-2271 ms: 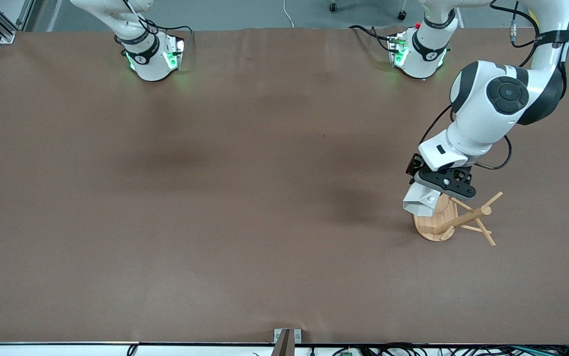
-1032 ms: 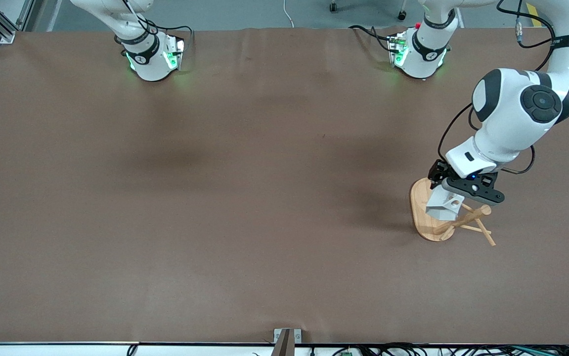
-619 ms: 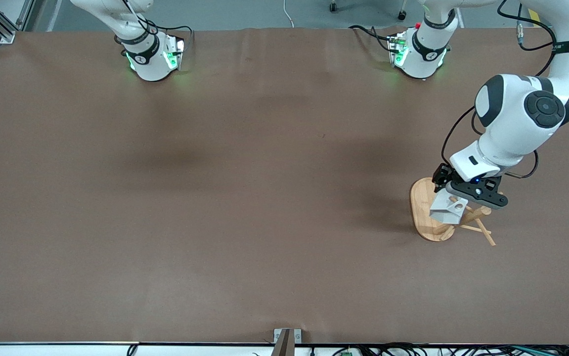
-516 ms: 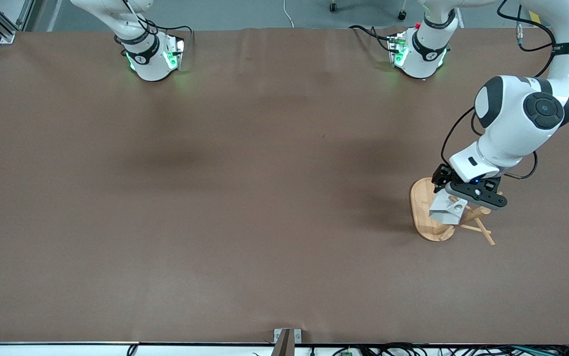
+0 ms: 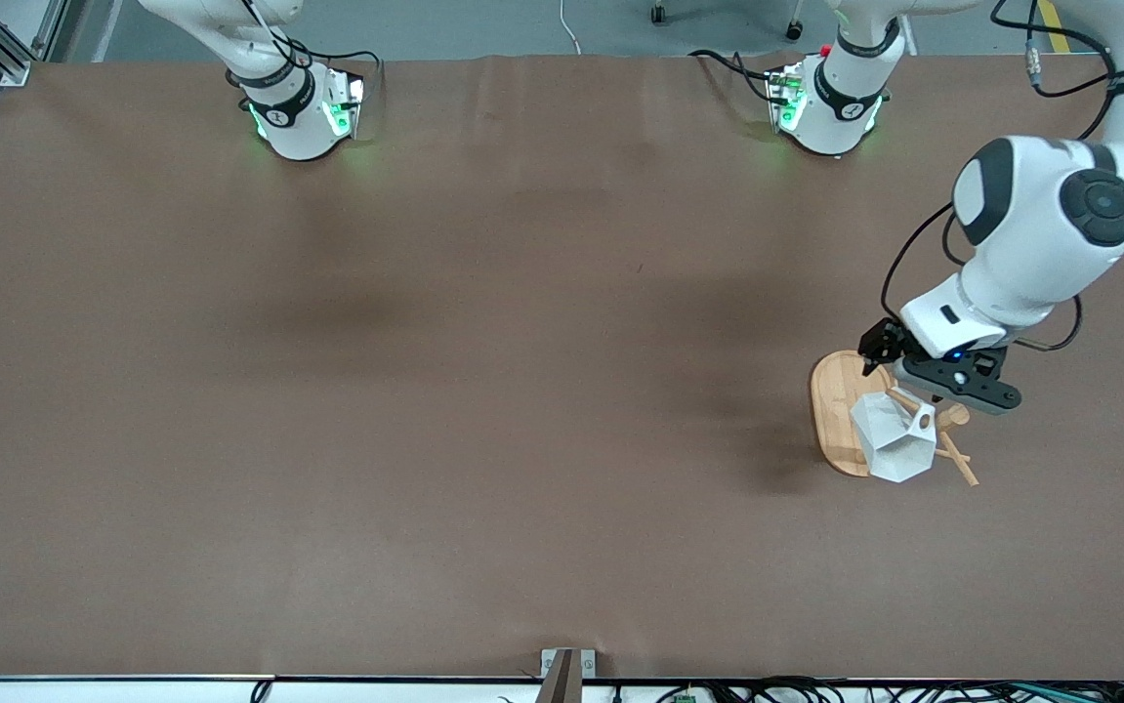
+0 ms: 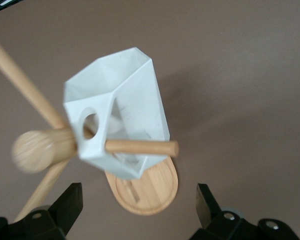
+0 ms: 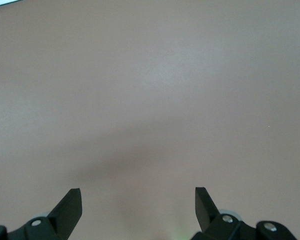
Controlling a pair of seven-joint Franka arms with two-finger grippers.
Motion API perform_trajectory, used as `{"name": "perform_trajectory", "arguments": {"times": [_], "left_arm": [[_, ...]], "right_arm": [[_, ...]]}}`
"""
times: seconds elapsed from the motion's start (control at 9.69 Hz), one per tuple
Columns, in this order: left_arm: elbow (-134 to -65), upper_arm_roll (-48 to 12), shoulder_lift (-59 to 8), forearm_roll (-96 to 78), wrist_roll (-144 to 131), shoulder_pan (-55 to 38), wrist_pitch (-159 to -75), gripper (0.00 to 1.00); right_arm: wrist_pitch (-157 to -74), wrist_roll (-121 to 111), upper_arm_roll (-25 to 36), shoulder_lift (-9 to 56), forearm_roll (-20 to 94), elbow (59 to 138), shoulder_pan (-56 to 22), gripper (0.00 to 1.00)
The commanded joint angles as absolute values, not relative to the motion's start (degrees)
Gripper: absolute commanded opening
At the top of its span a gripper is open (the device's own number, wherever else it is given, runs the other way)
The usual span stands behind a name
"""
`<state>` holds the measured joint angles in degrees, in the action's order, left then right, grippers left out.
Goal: Hang cup on rack
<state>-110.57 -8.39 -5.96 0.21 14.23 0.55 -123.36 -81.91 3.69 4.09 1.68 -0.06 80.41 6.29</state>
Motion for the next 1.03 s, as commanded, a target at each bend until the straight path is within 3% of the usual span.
{"name": "perform_trajectory", "arguments": {"times": [0.0, 0.21, 0.41, 0.93], "left_arm": [[-105.59, -8.87, -3.18, -0.44, 8.30, 0.79, -112.20, 1.00], [-96.90, -8.97, -3.16, -0.18, 6.42, 2.11, -100.78, 1.00], [-91.08, -8.27, -2.55, 0.53, 7.03, 2.20, -95.91, 1.00], [-89.81, -7.64, 2.80, 0.44, 4.05, 0.97, -85.97, 1.00]], "right_arm": [[-82.00, 3.43, 3.43, 0.62, -0.09, 81.47, 7.21, 1.00], [-81.65, 3.51, 3.43, 0.62, -0.09, 81.47, 6.86, 1.00], [-81.65, 2.65, 3.43, 0.62, -0.09, 81.47, 7.03, 1.00], [-82.18, 2.02, 3.51, 0.62, -0.09, 81.56, 7.29, 1.00]]}}
